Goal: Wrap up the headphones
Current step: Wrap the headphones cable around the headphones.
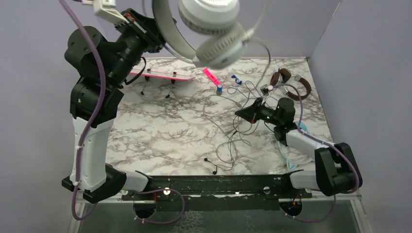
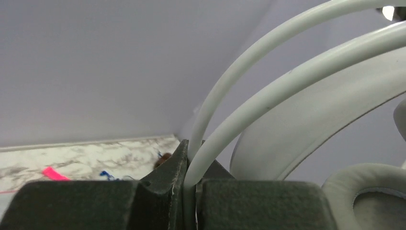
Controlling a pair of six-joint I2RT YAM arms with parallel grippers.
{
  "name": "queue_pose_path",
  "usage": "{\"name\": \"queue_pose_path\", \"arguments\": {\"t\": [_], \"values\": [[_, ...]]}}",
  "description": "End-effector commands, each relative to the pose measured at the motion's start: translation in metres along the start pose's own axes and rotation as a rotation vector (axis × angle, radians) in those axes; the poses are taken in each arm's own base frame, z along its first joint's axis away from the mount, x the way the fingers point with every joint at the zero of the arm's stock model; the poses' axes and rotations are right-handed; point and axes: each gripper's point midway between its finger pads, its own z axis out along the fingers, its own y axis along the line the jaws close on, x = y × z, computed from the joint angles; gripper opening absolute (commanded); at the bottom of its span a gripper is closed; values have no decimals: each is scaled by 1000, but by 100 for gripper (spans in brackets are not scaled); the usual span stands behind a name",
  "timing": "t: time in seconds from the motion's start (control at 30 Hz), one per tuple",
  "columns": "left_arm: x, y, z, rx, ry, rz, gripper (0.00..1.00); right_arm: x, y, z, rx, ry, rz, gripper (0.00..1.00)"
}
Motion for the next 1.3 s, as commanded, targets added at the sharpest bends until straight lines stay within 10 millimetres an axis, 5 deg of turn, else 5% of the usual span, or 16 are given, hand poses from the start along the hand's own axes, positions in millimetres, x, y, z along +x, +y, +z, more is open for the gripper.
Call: {"name": "queue_pose_path", "arguments": {"t": [0.0, 0.27, 0.43, 0.63, 0.9, 1.13, 1.27], "values": [[78, -79, -40, 612, 377, 40, 0, -25, -15, 9, -19, 64, -120, 0], [202, -19, -102, 735, 770, 36, 0, -83, -43, 33, 98, 108, -215, 0], [271, 40, -123, 579, 961, 83, 0, -127, -77, 40, 292, 145, -282, 0], [343, 80, -145, 488, 1127, 145, 0, -194, -86, 52, 379, 109, -398, 0], [393, 106, -139, 349, 1194, 253, 0, -237, -84, 76, 359, 97, -419, 0], [417, 161, -115, 33, 1178, 332, 0, -247, -70, 98, 334, 113, -446, 0], [403, 131, -96, 153, 1009, 254, 0, -236, -69, 99, 320, 117, -405, 0]]}}
